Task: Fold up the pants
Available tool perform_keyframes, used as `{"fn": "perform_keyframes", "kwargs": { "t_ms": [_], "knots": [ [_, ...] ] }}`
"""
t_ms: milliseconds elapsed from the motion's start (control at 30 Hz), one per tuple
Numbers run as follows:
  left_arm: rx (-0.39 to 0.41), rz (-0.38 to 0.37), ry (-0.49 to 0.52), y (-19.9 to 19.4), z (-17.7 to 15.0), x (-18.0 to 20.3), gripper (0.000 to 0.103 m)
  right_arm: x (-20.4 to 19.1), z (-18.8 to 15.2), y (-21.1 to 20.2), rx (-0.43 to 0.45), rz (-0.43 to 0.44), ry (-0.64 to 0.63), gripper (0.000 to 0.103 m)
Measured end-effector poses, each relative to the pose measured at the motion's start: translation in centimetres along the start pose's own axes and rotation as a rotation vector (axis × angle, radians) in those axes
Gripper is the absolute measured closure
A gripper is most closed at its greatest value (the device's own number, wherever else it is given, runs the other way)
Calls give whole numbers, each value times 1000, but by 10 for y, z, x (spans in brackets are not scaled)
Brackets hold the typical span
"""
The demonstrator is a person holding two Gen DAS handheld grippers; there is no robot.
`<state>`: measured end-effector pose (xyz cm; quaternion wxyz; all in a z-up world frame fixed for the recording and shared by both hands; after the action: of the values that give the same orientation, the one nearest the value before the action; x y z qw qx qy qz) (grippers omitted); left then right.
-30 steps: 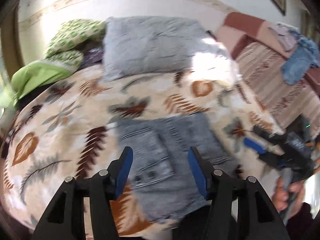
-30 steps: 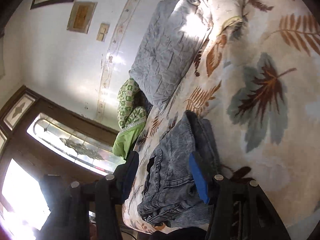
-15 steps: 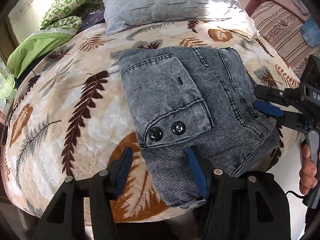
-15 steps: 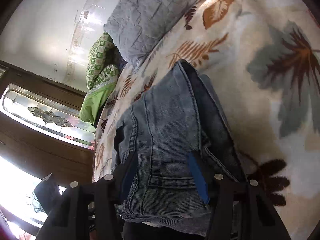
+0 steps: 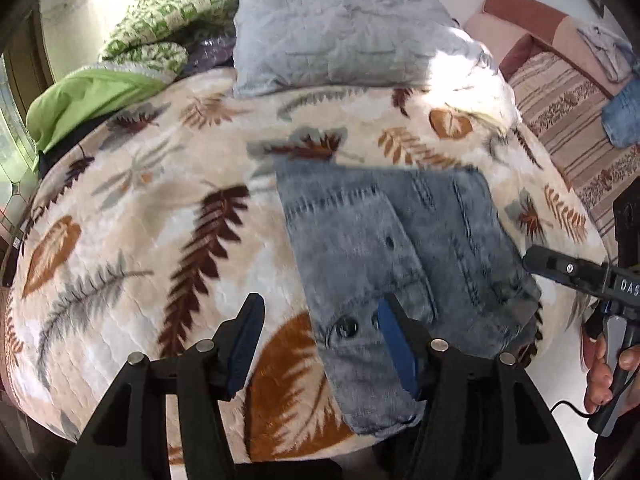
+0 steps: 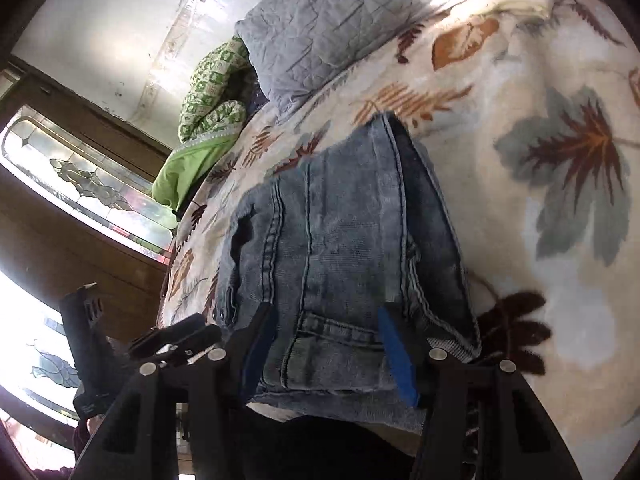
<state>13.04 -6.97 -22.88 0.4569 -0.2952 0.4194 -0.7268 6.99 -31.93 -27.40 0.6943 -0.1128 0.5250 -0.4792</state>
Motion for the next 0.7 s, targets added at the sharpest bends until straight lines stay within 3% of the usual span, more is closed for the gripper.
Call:
{"fn": "perform_keyframes", "kwargs": {
  "t_ms": [67,200,367,567,633,700],
  "knots": [
    [18,19,-14,-3,23,-7,42,-9,18,-4,27,-11,-29,39],
    [-46,50,-52,30,52,-17,42,-23,47,6,41,-33,-57,38],
    [-83,45,-121,66,71,-20,42,-29,75,27,77,-39,-63,38],
    [-109,57,-99,101,80,-9,41,-14,88,65,49,-83,-40,38],
    [-126,82,-84,113,76,-10,33,0,85,78,15,-121,-4,38],
    [-119,104,-73,120,72,-12,25,11,82,86,-8,-107,19,38]
  ]
}}
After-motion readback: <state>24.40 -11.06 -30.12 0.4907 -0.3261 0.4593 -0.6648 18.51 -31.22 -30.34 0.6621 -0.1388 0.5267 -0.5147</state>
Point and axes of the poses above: each gripper's, at about its wrist camera, not at the fingertips, and y roughly the way its jaws point, x to its right, z to its top, the point moved 6 cm from there along y, roughly the way its jaws point, and after that the axes turned 7 degrees about -x, right-handed, at the moved point
